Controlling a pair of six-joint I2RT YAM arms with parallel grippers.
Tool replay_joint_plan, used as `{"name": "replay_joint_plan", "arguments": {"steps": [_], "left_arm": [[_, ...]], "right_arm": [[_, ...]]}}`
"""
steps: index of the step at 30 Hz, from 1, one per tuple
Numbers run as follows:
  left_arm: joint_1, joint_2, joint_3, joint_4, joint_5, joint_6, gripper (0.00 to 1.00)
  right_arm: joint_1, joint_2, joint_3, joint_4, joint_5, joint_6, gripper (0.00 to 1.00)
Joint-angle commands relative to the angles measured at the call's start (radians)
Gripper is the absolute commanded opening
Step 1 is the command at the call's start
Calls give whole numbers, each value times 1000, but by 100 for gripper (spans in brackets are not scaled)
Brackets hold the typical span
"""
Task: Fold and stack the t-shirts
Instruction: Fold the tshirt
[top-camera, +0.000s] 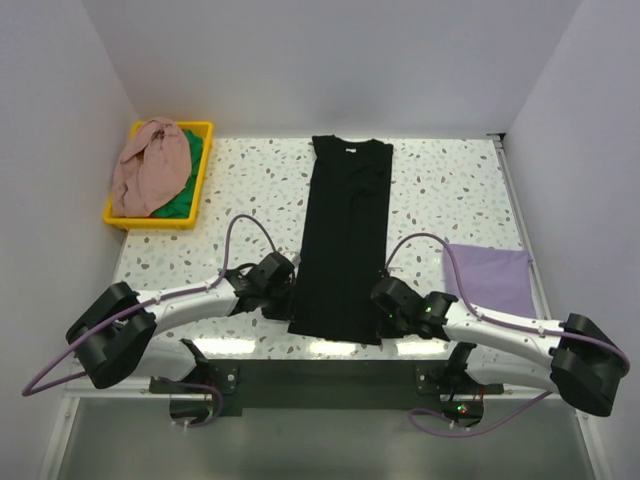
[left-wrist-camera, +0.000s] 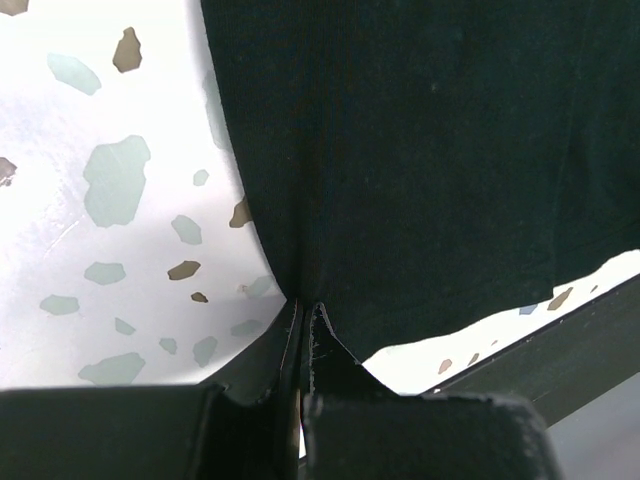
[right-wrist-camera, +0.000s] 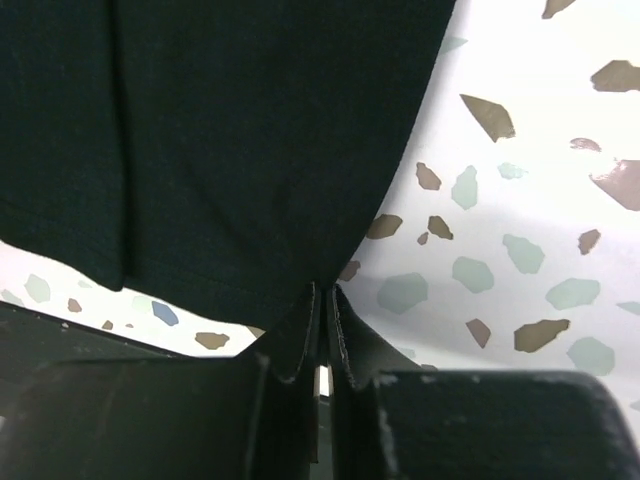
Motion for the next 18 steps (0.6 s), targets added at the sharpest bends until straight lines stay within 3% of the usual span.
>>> {"name": "replay_joint_plan", "arguments": {"steps": [1,8,18], "left_arm": [[-1,-7,-2,19,24,-13,0],[3,-27,-10,15,55,-30,0],[2,-91,-68,33,103,-56,0]], "right_arm": [[5,-64,-3,-63,64,20,1],[5,-145,14,-192,109,12,0],[5,-161,-17,-180,72,22,0]]}}
